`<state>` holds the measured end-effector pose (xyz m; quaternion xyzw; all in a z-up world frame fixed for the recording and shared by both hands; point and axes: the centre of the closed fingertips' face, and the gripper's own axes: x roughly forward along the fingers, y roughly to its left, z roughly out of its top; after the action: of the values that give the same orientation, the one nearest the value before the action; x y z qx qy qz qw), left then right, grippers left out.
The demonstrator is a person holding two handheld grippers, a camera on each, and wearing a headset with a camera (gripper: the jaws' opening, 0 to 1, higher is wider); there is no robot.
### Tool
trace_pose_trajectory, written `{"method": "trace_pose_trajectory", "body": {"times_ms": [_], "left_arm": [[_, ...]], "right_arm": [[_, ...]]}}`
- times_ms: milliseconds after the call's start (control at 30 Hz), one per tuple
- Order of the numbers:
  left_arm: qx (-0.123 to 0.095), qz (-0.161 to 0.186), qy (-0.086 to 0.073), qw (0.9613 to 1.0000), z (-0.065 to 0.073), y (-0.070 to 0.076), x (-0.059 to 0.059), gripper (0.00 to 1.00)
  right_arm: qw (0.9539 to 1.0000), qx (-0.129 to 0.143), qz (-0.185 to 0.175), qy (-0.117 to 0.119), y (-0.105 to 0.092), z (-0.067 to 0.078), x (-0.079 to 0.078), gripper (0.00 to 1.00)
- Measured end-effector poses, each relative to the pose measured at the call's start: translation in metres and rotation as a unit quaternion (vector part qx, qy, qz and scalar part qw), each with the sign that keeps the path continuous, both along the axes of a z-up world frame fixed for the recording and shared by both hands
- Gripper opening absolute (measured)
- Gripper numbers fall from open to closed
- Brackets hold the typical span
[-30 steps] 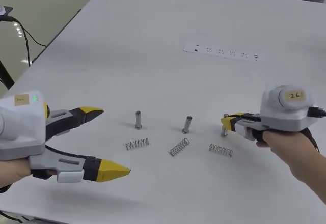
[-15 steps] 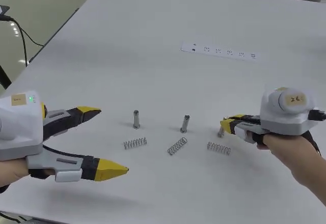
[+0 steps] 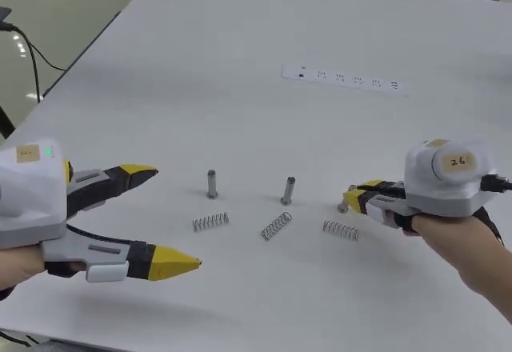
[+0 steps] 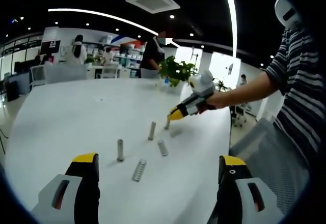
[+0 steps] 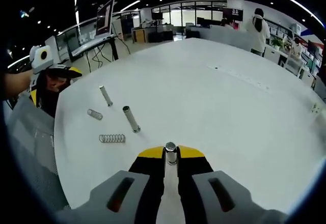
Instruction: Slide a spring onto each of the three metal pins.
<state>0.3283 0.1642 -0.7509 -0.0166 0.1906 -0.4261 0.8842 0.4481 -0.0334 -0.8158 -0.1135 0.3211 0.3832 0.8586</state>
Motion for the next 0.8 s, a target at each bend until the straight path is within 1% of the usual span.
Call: {"method": "trace_pose_trajectory", "body": {"times_ms": [300, 467, 533, 600, 800], "left_arm": [[0.000, 0.003, 0.000, 1.0000, 0.000, 0.002, -0.001, 0.94], [0.001, 0.003, 0.002, 1.0000, -0.001, 0.002, -0.002, 0.94], [0.004, 0.002, 0.003, 1.0000, -0.003, 0.002, -0.003, 0.95], [0.001, 0.003, 0.003, 1.0000, -0.001, 0.002, -0.002, 0.95], [0.003, 0.002, 0.001, 1.0000, 0.000, 0.002, 0.000, 0.95]], "right_arm": [[0.9999, 0.011, 0.003, 0.005, 0.001, -0.001, -0.002, 0.09], [0.9999, 0.016, -0.001, 0.001, 0.000, 0.002, -0.002, 0.15], [0.9996, 0.027, -0.007, 0.006, -0.001, 0.003, -0.004, 0.17], [0.9990, 0.042, -0.012, 0.007, 0.000, 0.005, -0.007, 0.19], [0.9985, 0.049, -0.022, 0.010, -0.002, 0.007, -0.013, 0.22]]}}
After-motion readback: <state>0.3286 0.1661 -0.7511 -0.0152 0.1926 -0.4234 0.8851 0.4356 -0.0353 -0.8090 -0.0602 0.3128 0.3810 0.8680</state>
